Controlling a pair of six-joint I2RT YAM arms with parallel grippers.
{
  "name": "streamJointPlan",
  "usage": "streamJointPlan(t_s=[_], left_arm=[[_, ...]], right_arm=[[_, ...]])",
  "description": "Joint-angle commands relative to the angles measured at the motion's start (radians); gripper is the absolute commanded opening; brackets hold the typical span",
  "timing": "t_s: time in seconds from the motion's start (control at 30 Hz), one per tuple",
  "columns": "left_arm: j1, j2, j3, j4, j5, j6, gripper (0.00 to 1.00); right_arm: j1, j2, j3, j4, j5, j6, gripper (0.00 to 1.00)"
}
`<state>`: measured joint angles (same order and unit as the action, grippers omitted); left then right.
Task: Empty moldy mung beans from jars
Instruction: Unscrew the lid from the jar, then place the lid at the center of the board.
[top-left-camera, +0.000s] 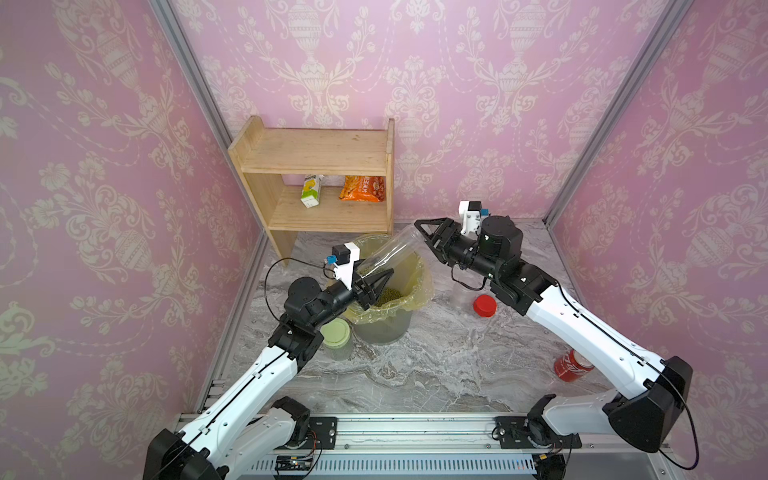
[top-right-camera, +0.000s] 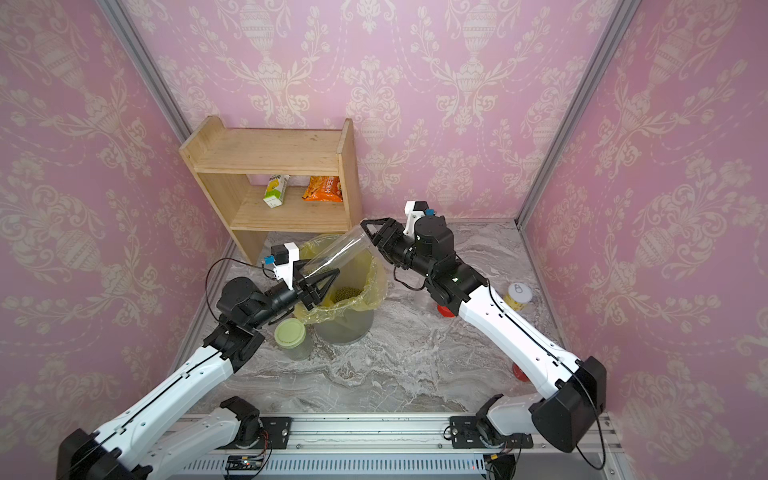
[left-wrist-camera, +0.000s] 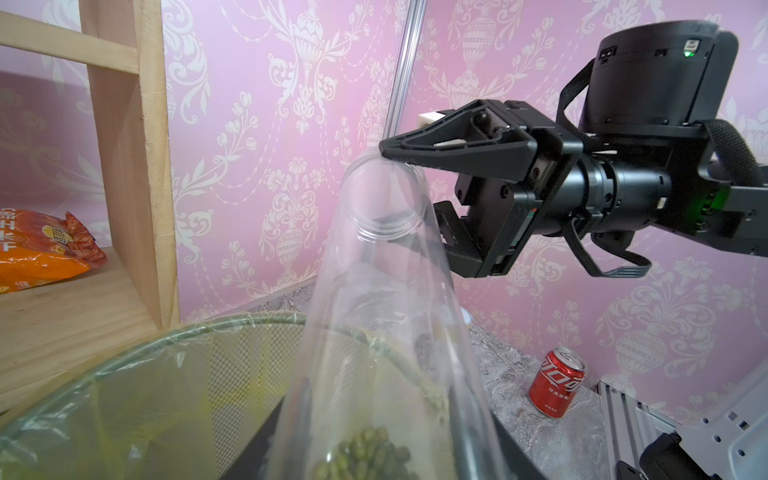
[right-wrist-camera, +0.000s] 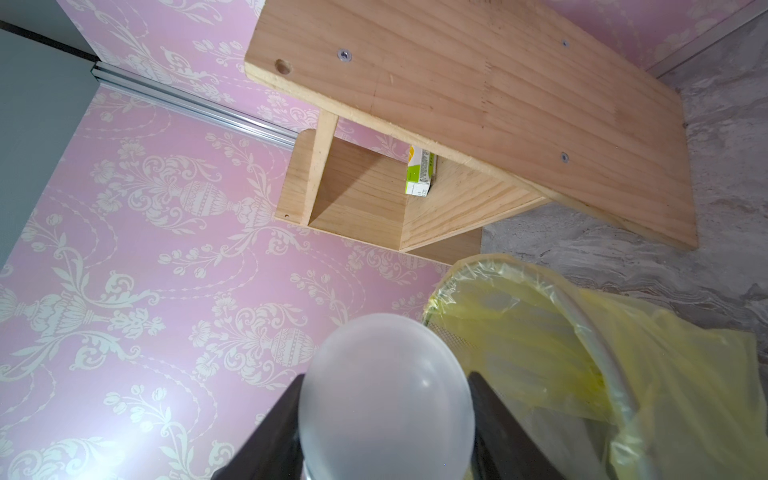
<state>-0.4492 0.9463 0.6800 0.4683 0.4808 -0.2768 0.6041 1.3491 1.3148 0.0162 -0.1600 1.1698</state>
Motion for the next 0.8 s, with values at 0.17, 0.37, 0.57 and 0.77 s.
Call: streamJointPlan(t_s=[0.17,0.37,0.57,0.77], left_arm=[[0.01,-0.035,0.044,0.014,0.032,-0.033,0.28],[0.01,-0.056,0.084,-0.045,0.036,-0.009,0.28],[0.01,-0.111,0.084,-0.159,-0.002,0.063,0.28],[0.01,-0.119,0.064,-0.152,-0.011,0.075,0.29]], right_arm=[[-0.011,-0.072,-0.028,0.038,0.106,-0.099,0.5],[-0.016,-0.095,-0.011,-0.039,0.153,-0.166,0.51],[-0.024,-0.206,-0.081,-0.236,0.353,-0.33,0.51],[-0.045,-0.383,-0.288,-0.335,0.561,-0.402,0.49]])
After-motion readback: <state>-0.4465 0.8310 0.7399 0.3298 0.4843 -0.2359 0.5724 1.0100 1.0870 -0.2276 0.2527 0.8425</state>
